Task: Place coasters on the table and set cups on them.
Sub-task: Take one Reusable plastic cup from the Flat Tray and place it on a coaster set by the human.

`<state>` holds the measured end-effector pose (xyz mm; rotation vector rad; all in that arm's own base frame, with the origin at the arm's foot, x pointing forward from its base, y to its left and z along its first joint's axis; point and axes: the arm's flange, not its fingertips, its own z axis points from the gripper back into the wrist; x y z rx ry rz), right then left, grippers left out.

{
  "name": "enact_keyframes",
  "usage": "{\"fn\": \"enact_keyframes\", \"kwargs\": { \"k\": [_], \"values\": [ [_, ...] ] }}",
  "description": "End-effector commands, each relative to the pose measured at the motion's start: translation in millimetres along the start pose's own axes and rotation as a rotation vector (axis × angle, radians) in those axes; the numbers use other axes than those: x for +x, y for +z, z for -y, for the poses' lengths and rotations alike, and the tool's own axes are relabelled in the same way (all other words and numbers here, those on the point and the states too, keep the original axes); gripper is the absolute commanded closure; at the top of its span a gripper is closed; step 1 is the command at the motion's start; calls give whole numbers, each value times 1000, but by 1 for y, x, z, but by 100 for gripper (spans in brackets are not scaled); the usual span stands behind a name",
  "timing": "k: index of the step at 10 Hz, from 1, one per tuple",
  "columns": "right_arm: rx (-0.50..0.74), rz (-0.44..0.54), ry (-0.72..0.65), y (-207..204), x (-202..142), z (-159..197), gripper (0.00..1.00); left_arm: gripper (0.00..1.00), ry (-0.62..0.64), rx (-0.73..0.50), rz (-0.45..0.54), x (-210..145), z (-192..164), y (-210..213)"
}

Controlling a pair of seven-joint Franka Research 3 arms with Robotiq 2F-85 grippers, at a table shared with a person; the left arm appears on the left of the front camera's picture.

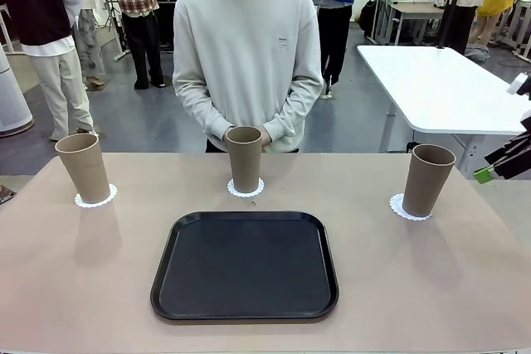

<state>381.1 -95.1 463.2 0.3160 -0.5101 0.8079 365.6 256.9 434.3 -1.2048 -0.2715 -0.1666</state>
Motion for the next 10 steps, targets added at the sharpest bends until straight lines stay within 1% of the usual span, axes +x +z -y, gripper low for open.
{"fn": "enact_keyframes", "kwargs": {
  "k": [1,2,3,4,10],
  "values": [
    [46,-57,-8,10,27,-14,0,0,-2,-2,7,0,1,2],
    [56,-48,-12,11,42,-20,0,0,-2,-2,7,0,1,2],
    [63,-42,-34,9,49,-21,0,0,-2,-2,7,0,1,2],
    [26,-43,5,10,30,-19,0,0,-2,-2,7,0,1,2],
    [26,-43,5,10,30,-19,0,0,-2,-2,7,0,1,2]
  ]
}}
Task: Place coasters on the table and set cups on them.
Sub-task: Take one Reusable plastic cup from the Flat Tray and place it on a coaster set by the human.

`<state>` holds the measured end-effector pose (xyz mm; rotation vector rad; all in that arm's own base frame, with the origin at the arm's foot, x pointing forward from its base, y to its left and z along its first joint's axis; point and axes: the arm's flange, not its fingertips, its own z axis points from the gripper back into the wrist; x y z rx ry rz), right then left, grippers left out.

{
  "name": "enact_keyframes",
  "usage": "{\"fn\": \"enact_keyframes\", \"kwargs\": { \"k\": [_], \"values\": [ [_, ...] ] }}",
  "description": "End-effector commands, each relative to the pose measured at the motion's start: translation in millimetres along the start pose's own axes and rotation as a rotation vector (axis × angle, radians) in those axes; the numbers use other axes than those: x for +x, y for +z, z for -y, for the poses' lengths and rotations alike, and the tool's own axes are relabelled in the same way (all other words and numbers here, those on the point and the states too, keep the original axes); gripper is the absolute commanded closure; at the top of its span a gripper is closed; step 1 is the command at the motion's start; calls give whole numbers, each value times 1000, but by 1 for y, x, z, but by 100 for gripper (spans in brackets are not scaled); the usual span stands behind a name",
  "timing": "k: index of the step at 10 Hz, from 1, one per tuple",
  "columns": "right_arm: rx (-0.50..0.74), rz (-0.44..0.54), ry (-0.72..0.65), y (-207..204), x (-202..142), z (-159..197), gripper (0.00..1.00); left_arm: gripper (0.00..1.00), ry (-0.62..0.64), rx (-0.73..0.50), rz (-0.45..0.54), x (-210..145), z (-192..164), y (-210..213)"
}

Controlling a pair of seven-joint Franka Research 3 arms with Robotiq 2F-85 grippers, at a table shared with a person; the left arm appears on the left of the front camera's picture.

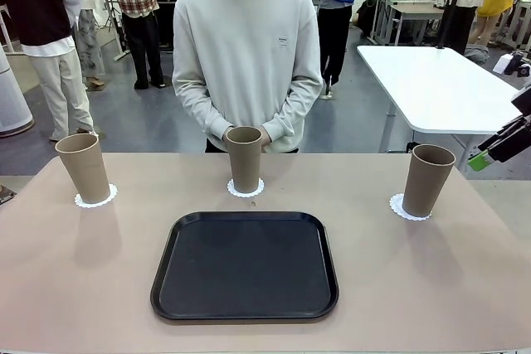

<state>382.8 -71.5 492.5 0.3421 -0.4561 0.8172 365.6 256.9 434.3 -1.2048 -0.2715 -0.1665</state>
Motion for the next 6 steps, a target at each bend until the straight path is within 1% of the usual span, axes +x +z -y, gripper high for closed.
{"fn": "enact_keyframes", "kwargs": {
  "k": [1,4,5,6],
  "values": [
    [-18,-5,12,-4,-1,-3,0,0,-2,-2,7,0,1,2],
    [-18,-5,12,-4,-1,-3,0,0,-2,-2,7,0,1,2],
    [1,1,5,-1,2,-1,0,0,-2,-2,7,0,1,2],
    [-83,-108,-13,16,-8,-16,0,0,-2,-2,7,0,1,2]
  ]
}}
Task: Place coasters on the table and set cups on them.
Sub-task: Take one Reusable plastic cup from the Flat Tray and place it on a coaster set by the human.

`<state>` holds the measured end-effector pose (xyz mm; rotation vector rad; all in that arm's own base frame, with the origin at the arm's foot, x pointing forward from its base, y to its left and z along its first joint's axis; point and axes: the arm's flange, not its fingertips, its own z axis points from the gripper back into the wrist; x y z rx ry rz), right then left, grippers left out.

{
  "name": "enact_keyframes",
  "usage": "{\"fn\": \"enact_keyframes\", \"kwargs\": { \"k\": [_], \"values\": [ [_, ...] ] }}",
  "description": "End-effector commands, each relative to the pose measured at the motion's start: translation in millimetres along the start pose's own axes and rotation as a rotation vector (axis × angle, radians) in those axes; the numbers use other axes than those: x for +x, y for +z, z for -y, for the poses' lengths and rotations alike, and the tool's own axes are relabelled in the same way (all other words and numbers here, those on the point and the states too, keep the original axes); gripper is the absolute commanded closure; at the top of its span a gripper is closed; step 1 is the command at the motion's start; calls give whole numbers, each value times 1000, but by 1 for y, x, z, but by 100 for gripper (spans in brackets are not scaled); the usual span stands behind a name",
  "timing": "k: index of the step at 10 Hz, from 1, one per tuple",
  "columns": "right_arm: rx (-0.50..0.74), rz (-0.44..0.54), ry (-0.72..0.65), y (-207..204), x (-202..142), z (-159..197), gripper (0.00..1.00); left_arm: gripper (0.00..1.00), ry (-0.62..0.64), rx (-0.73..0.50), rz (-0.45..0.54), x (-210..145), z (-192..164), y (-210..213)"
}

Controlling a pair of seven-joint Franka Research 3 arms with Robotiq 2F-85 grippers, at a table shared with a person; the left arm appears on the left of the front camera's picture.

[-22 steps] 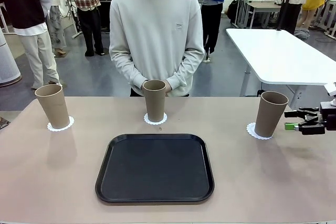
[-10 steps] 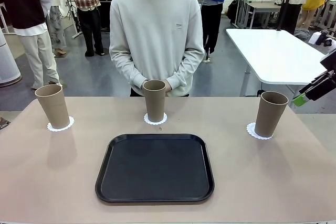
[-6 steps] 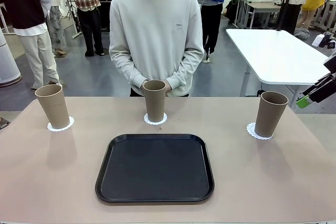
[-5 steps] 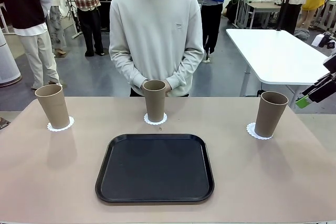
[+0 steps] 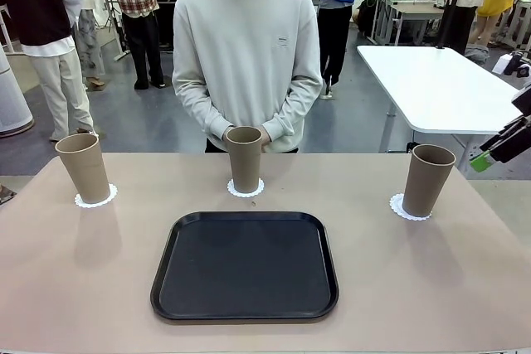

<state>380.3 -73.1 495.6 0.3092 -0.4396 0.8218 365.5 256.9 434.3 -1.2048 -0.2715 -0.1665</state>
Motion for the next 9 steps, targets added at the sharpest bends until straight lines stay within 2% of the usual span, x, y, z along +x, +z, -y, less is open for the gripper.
{"fn": "enact_keyframes", "kwargs": {
  "k": [1,3,4,5,6,7,8,9],
  "values": [
    [-113,-246,-46,27,-15,-24,0,0,-2,-2,7,0,1,2],
    [-57,-446,-84,47,-22,-45,0,0,-2,-2,7,0,1,2],
    [-4,-442,-83,50,-23,-54,0,0,-2,-2,7,0,1,2],
    [9,-327,-68,48,-21,-59,0,0,-2,-2,7,0,1,2],
    [-80,-417,-90,44,-33,-41,0,0,-2,-2,7,0,1,2],
    [-40,-419,-78,49,-32,-54,0,0,-2,-2,7,0,1,2],
    [42,-237,-170,59,-54,-38,0,0,-2,-2,7,0,1,2],
    [12,-190,-345,70,-83,-19,0,0,-2,-2,7,0,1,2]
  ]
}}
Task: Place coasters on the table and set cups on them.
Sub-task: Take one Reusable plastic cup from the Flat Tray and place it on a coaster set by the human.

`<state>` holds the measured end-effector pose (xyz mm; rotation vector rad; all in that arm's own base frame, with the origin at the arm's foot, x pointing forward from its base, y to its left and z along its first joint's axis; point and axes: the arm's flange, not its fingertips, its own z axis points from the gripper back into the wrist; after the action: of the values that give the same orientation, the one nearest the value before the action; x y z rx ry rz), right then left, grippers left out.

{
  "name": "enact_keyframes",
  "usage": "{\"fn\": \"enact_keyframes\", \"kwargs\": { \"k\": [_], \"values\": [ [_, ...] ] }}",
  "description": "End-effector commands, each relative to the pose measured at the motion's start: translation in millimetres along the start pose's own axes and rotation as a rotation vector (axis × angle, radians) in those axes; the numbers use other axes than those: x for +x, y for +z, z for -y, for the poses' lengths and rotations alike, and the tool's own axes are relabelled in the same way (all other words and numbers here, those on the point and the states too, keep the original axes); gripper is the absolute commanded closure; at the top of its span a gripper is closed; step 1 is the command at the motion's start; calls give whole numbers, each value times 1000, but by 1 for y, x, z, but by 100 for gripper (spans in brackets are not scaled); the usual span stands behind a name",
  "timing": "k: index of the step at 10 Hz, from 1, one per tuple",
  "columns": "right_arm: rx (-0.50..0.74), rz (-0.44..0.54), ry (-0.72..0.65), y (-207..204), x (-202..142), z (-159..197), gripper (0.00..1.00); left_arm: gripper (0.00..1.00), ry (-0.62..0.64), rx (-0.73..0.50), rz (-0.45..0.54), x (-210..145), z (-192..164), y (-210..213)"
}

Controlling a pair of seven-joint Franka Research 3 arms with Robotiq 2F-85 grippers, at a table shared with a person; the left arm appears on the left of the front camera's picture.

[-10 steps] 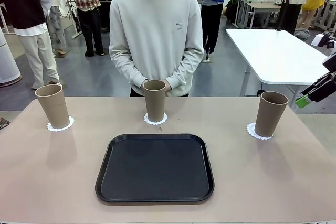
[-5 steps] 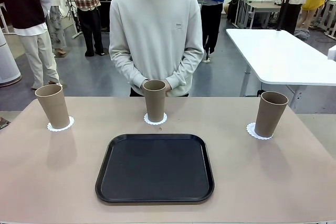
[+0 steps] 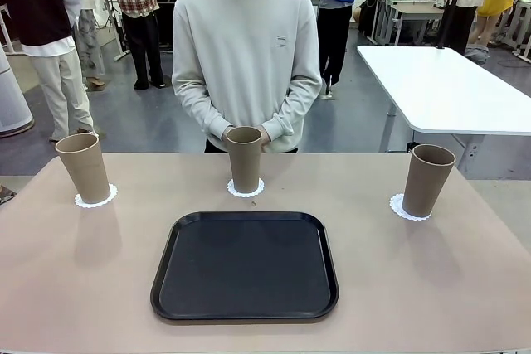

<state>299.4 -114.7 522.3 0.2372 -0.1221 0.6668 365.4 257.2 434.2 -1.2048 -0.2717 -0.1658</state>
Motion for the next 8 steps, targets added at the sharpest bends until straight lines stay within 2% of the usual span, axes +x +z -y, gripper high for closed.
{"fn": "enact_keyframes", "kwargs": {
  "k": [1,2,3,4,6,8],
  "values": [
    [36,62,-274,7,-35,30,0,0,-2,-2,6,0,1,2],
    [54,25,-389,14,-54,42,0,0,-2,-2,6,0,1,2],
    [130,15,-455,21,-69,49,0,0,-2,-2,6,0,1,2],
    [219,70,-456,29,-79,59,0,0,-2,-2,6,0,1,2],
    [584,332,-284,36,-95,80,0,0,-2,-2,6,0,1,2],
    [734,529,-162,36,-112,98,0,0,-2,-2,6,0,1,2]
  ]
}}
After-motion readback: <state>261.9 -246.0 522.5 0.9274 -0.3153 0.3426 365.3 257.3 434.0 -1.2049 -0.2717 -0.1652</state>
